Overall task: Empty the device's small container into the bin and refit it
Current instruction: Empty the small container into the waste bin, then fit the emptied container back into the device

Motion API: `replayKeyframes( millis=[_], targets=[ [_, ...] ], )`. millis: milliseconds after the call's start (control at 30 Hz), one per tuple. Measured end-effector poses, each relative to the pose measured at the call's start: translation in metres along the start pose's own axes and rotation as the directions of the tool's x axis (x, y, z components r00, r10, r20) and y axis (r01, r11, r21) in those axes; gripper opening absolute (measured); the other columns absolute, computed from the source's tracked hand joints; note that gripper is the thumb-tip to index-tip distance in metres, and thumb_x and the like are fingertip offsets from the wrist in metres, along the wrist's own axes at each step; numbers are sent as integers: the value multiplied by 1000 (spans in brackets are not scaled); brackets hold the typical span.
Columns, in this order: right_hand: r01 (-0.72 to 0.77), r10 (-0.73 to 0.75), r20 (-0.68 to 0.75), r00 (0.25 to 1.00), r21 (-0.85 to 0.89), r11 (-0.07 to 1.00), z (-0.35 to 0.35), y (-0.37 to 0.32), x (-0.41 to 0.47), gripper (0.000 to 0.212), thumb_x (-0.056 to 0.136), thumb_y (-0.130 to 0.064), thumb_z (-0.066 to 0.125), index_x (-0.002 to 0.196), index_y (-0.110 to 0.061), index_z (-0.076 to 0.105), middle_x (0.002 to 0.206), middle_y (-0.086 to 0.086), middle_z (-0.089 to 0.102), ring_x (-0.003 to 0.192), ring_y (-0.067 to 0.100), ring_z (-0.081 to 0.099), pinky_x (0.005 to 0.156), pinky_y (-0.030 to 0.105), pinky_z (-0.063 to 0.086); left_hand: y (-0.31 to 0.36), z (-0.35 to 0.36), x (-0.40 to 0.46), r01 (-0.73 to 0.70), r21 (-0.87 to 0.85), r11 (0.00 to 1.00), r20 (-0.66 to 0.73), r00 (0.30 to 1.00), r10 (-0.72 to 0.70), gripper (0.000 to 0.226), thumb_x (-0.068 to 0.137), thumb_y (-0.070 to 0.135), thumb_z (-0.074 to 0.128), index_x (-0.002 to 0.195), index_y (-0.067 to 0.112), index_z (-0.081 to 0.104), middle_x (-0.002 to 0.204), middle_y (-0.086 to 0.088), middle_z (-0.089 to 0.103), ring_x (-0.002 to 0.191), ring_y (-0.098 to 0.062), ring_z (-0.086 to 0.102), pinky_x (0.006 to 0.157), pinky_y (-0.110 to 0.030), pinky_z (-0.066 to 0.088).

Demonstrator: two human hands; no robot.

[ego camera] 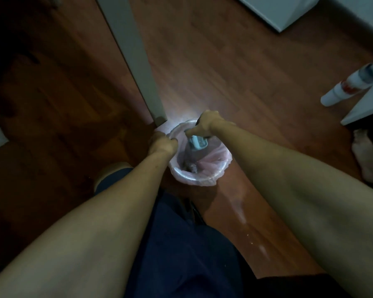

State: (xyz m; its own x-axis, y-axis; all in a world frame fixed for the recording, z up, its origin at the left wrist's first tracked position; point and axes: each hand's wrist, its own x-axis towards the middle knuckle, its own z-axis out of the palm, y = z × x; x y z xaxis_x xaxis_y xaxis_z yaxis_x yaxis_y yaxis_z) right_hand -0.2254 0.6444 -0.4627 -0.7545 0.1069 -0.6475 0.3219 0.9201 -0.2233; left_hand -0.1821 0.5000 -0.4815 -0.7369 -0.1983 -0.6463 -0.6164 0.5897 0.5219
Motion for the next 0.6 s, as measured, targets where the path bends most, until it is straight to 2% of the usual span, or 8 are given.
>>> replayKeyframes(
  millis=[100,200,267,333,433,533,600],
  targets=[
    [19,-18,-53,998,14,1000,-23,-14,-23,58,71,-61,71,87,-5,69,66,3,58,55,16,56,57,25,45,15,-25,-17,-81,-19,997,-14,997,81,47,90,24,59,133,5,57,137,-17,59,123,-35,58,100,-36,49],
    [17,-10,-109,994,70,997,-44,-26,-48,58,66,-57,76,94,-6,71,82,8,67,56,18,65,60,27,55,29,-52,-35,-164,-2,987,-43,986,163,44,88,28,61,127,8,61,130,-14,64,117,-34,62,96,-35,51],
    [31,-18,-157,987,81,996,-61,-36,-69,60,63,-55,77,98,-7,72,90,12,71,61,21,69,61,27,55,40,-73,-51,-202,-8,979,-59,978,202,41,87,28,61,124,10,64,129,-13,65,115,-33,63,96,-34,51],
    [65,-48,-209,977,76,995,-79,-47,-94,63,62,-55,76,101,-6,72,95,16,71,68,26,69,70,31,59,52,-93,-68,-247,6,969,-78,966,247,39,89,27,62,124,10,64,130,-13,65,117,-32,63,98,-32,49],
    [121,-100,-287,953,57,991,-112,-64,-138,53,64,-54,76,88,-7,68,91,17,68,72,29,68,76,34,60,70,-129,-101,-339,59,939,-116,932,344,38,90,26,64,123,7,66,132,-12,65,124,-29,58,99,-28,44],
    [173,-133,-386,913,71,982,-150,-81,-187,47,66,-51,78,74,-9,58,79,10,62,69,27,65,66,30,53,90,-168,-137,-415,106,903,-142,893,427,37,88,25,67,121,10,68,131,-10,66,126,-26,57,106,-28,43],
    [217,-162,-458,874,71,974,-174,-94,-221,49,68,-53,77,65,-10,54,69,8,58,58,21,61,59,27,48,102,-200,-169,-467,119,876,-182,857,482,35,85,26,70,117,13,70,127,-8,68,121,-24,61,105,-31,46]
  ],
)
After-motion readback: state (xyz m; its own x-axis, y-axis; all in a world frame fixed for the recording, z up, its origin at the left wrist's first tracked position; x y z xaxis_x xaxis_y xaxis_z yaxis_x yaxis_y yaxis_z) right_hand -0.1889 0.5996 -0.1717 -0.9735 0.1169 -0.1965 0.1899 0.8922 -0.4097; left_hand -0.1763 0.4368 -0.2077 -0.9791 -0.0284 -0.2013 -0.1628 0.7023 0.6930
